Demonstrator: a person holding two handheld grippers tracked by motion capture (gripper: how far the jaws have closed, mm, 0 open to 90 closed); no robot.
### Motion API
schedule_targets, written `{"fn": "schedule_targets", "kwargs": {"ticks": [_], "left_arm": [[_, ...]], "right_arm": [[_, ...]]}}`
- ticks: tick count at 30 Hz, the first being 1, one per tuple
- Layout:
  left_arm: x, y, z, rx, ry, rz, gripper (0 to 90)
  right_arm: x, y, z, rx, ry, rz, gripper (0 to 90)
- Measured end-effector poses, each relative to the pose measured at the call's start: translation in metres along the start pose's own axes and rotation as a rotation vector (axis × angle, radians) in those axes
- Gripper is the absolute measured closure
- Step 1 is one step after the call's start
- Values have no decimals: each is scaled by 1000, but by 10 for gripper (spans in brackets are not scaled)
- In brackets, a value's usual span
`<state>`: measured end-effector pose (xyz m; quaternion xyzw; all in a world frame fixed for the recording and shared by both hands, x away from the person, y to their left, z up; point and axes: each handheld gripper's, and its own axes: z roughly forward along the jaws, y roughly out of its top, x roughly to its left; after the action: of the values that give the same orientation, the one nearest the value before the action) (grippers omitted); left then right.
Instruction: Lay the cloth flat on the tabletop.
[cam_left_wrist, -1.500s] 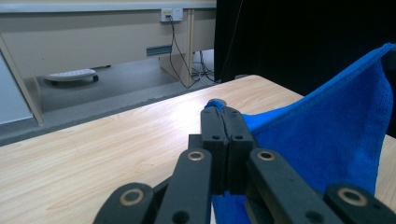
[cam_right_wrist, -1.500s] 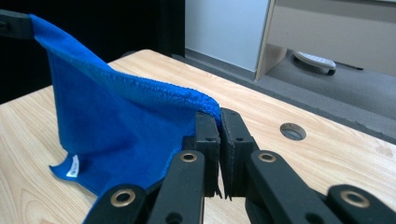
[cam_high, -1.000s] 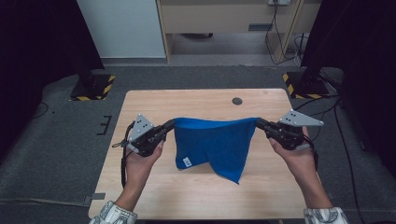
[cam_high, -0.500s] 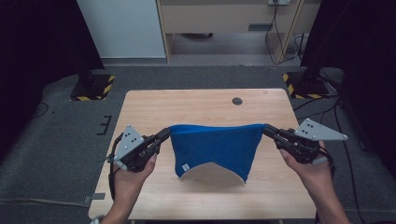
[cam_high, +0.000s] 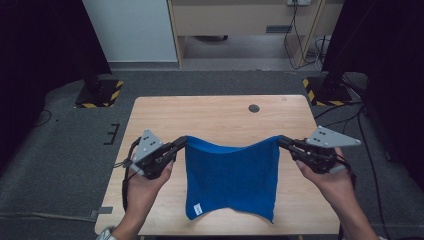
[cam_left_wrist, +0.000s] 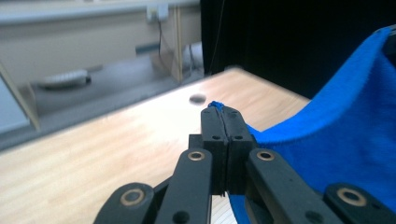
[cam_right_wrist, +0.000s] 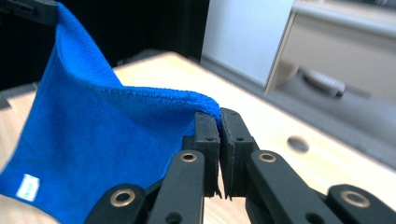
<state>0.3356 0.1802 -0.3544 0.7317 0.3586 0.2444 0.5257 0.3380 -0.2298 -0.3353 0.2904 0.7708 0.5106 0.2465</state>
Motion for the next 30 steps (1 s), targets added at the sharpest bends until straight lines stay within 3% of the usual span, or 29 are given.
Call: {"fn": "schedule_targets", "kwargs": {"ticks": [1, 2, 4, 6, 7, 8, 9, 15, 26, 30], "left_arm": [[3, -4, 7, 7, 0, -2, 894], [11, -13, 25, 42, 21, 0, 894], [18, -21, 40, 73, 39, -17, 895], [20, -24, 45, 85, 42, -23, 895], [27, -33, 57, 106, 54, -45, 895], [27, -33, 57, 106, 54, -45, 895], [32, -38, 64, 117, 55, -70, 895], [44, -48, 76, 133, 82, -93, 894], [61, -58, 89, 144, 109, -136, 894], [65, -62, 96, 145, 112, -143, 895]], "right_arm": [[-5, -7, 14, 34, 4, 13, 868], [-12, -17, 32, 72, 5, 24, 868], [-19, -28, 51, 114, 2, 29, 869], [-25, -36, 66, 144, -4, 43, 869], [-29, -42, 76, 159, -3, 54, 869], [-29, -42, 76, 159, -3, 54, 869], [-33, -49, 91, 181, 5, 65, 869], [-42, -59, 116, 230, 17, 76, 869], [-56, -65, 136, 250, -8, 83, 867], [-63, -69, 145, 252, -17, 108, 868]]}}
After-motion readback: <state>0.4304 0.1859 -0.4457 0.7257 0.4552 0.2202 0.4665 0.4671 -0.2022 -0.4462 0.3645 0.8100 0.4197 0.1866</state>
